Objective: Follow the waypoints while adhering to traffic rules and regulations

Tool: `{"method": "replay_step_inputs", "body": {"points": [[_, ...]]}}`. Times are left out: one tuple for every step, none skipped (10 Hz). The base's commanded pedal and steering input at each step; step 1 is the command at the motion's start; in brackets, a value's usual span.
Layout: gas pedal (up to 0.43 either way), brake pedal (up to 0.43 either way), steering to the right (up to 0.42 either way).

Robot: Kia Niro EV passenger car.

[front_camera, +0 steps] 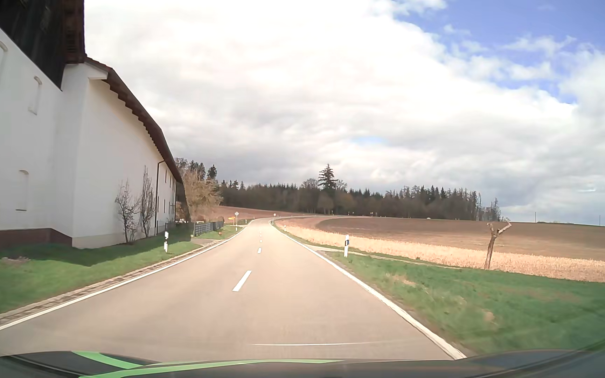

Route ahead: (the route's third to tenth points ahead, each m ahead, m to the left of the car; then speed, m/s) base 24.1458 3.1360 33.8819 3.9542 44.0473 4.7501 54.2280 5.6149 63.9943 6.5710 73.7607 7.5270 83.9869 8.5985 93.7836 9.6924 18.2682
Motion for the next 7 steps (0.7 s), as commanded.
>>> {"method": "replay_step_inputs", "body": {"points": [[0.157,0.000,-0.018],[0.157,0.000,-0.019],[0.157,0.000,-0.019],[0.157,0.000,-0.019],[0.157,0.000,-0.018],[0.157,0.000,-0.017],[0.157,0.000,-0.016]]}}
